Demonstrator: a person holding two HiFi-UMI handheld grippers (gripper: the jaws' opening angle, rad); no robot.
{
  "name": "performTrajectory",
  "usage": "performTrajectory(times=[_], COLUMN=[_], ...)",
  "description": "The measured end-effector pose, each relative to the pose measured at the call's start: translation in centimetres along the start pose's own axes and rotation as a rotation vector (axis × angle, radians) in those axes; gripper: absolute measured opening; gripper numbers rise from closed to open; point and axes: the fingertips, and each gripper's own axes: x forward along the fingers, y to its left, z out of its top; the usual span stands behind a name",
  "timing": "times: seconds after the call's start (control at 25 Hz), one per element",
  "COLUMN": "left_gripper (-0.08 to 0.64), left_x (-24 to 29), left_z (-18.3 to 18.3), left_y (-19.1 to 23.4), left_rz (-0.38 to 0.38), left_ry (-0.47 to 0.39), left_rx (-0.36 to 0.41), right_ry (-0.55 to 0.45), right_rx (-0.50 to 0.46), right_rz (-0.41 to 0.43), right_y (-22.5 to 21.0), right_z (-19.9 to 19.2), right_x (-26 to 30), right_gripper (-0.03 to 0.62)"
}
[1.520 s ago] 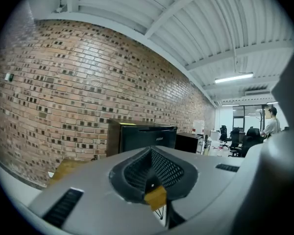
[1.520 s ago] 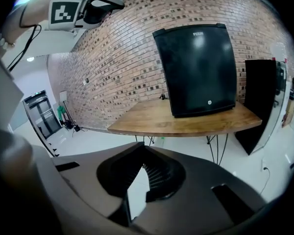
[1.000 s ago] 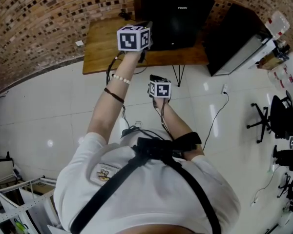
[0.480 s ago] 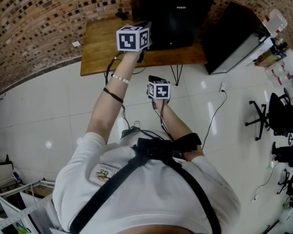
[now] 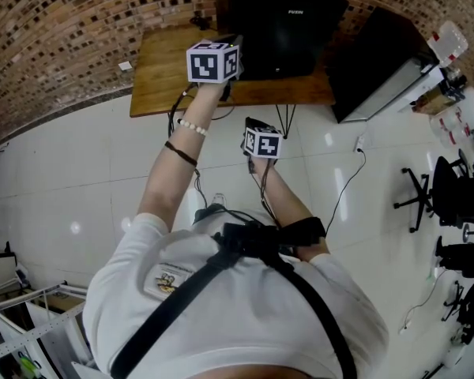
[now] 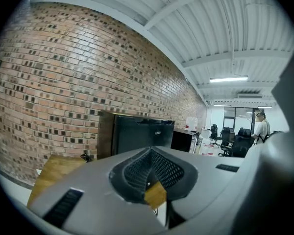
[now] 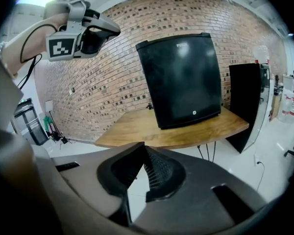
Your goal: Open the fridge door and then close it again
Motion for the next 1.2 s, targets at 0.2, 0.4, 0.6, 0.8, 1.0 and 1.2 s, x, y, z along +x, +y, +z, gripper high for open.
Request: performTrajectory(times=[0.2,0.4,0.6,0.8,1.0,1.2], left_gripper=[0.0,0.0,0.0,0.0,0.0,0.0], left_x=[-0.7,-0.9,-0.8,-0.4,0.1,0.6], left_z=[-0.8,-0.6,-0.5,-0.6,-0.7,-0.5], left_y=[0.7,0.8,0.6,0.7,0.7,1.3], left_rz=[0.021,0.027,0.03,0.029,0.025,0.041], left_ry=[0.005,0.0,0.0,0.001,0.007,-0.008], left_rx=[-0.019,-0.017,-0.014,-0.007,0.006,0.017], right_ry=[-0.028,-0.014,-0.016,-0.017,-0.025,-0.027], right_rx=[0.016,0.01,0.012,0.02,0.022,0.029], right_rz=[-0.003,0.006,0.006,0.0,-0.005,-0.003], right_y=[-0.5,-0.2,-0.5,-0.9,-1.4,-1.4], right_z=[1.2,0.6,0.6,0.6,1.2,1.4], right_x=[-0.7,-0.4,-0.5,-0.3,0.0,0.5], right_gripper=[0.015,0.015,0.015,0.015,0.015,0.015])
